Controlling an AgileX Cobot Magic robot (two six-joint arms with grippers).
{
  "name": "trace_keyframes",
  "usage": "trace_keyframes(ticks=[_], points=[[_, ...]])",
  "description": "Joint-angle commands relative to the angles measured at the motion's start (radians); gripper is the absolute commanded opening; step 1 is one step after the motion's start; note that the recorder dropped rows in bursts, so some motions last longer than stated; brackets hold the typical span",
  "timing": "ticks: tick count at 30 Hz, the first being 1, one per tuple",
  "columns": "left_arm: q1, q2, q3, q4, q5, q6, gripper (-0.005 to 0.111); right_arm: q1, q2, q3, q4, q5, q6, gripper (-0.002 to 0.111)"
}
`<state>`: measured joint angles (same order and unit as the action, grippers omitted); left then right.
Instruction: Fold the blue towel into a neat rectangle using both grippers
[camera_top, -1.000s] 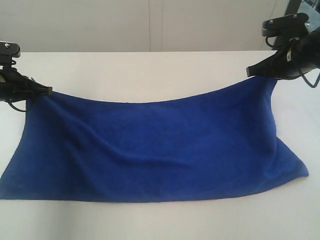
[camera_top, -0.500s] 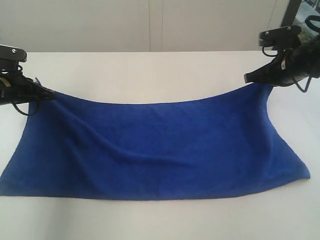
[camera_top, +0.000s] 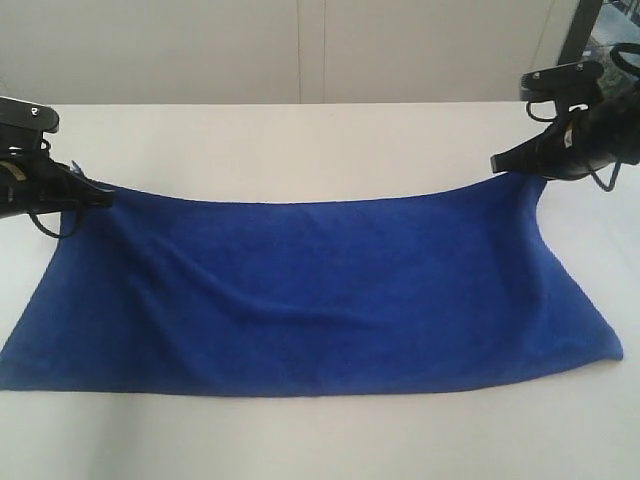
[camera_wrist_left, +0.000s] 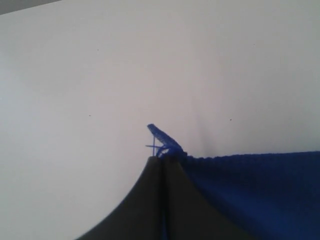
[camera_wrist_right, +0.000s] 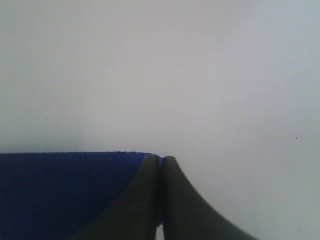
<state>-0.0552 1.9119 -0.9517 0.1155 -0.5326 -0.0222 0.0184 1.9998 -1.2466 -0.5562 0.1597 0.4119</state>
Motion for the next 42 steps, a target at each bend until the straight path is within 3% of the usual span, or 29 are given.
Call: trace_keyframes(ticks=[1, 8, 11, 15, 19, 25, 29, 31, 33, 37, 42], points=[[0.003, -0.002, -0.005, -0.011, -0.005, 0.001, 0.007, -0.007, -0.001, -0.008, -0.004, -0.016, -0.014, 0.012], [0.003, -0.002, -0.005, -0.011, -0.005, 0.001, 0.050, -0.007, -0.012, -0.008, -0.004, -0.016, -0.014, 0.043], [0.003, -0.015, -0.005, -0.020, -0.005, 0.001, 0.057, -0.007, -0.043, -0.008, 0.007, 0.025, 0.009, 0.045], [0.003, -0.064, -0.005, -0.030, 0.023, 0.001, 0.056, -0.007, -0.115, -0.008, 0.009, 0.166, 0.039, 0.045], [0.003, -0.138, -0.005, -0.030, 0.183, 0.001, 0.056, -0.007, -0.178, -0.008, 0.011, 0.357, 0.039, 0.038], [0.003, -0.234, -0.005, -0.032, 0.533, -0.013, 0.043, -0.007, -0.215, -0.008, 0.103, 0.559, 0.002, 0.014], [0.003, -0.266, -0.005, -0.038, 0.739, -0.072, 0.022, -0.007, -0.215, -0.008, 0.258, 0.661, -0.127, 0.002], [0.003, -0.272, -0.005, -0.063, 0.876, -0.074, 0.007, -0.007, -0.215, -0.004, 0.354, 0.721, -0.204, 0.000], [0.003, -0.272, -0.005, -0.093, 0.944, -0.074, 0.000, -0.007, -0.218, 0.011, 0.381, 0.754, -0.209, 0.000], [-0.012, -0.272, 0.006, -0.132, 1.076, -0.042, 0.000, -0.007, -0.246, 0.103, 0.383, 0.771, -0.209, 0.000], [-0.082, -0.286, 0.071, -0.156, 1.036, -0.024, 0.000, -0.007, -0.299, 0.261, 0.387, 0.712, -0.207, 0.000]])
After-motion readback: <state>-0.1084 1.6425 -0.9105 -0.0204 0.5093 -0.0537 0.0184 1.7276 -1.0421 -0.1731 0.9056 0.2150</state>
